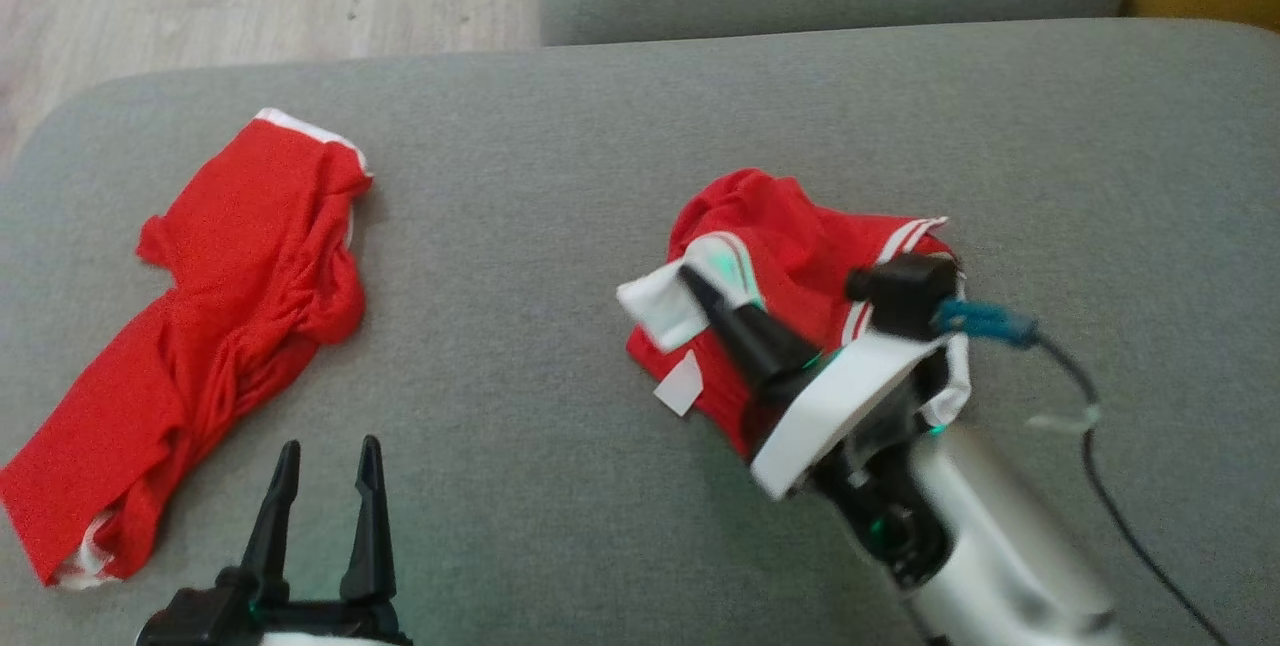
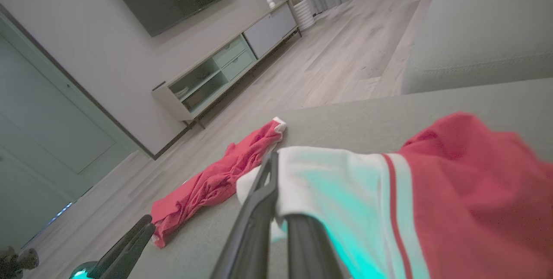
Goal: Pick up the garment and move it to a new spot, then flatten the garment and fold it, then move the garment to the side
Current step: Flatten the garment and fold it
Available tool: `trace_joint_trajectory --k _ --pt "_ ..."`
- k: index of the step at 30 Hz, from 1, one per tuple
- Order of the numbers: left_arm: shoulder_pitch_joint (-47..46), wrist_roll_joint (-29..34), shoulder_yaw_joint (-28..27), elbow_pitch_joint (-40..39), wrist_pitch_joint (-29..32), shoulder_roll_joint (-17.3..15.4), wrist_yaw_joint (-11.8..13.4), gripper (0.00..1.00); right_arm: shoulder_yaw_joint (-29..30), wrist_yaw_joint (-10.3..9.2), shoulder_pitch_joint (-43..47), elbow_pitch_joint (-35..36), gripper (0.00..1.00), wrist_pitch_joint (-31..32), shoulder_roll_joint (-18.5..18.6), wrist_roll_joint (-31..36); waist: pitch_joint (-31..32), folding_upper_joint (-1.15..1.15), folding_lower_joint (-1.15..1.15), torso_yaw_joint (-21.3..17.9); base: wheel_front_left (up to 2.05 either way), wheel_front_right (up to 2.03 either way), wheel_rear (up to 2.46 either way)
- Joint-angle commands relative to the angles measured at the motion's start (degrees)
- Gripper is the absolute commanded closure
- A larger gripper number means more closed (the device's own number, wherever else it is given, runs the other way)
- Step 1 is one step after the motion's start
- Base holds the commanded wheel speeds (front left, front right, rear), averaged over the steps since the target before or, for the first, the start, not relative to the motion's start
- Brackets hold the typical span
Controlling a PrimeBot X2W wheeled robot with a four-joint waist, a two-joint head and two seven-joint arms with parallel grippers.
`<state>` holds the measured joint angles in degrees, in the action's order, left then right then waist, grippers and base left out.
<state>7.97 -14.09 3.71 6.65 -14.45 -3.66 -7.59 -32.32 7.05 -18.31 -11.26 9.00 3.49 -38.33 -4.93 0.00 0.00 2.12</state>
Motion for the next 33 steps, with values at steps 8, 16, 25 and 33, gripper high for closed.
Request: trace_joint_trajectory --k 8,16,25,33 --pt "-1.21 -0.01 -3.12 -2.55 -0.55 0.53 0.1 0.0 16.22 0.44 2.55 14.51 1.0 12.81 1.18 5.09 0.01 0.0 0.0 -4.08 0.0 0.0 0.0" --pt "-2.41 0.24 -3.01 -2.8 -0.55 0.67 0.1 0.0 30.72 0.44 2.9 15.03 1.0 26.83 5.93 7.18 -0.75 0.0 0.0 -7.44 0.0 0.0 0.0" --pt "-3.18 0.39 -2.24 -2.66 -0.55 0.68 0.1 0.0 35.66 0.44 0.41 3.41 1.0 26.93 10.29 15.35 -1.56 0.0 0.0 -7.92 0.0 0.0 0.0" --pt "-4.2 0.25 -1.58 -2.28 -0.55 -0.22 0.1 0.0 44.06 0.44 -7.39 -7.67 1.0 20.37 11.67 25.3 -2.5 0.0 0.0 -6.93 0.0 0.0 0.0"
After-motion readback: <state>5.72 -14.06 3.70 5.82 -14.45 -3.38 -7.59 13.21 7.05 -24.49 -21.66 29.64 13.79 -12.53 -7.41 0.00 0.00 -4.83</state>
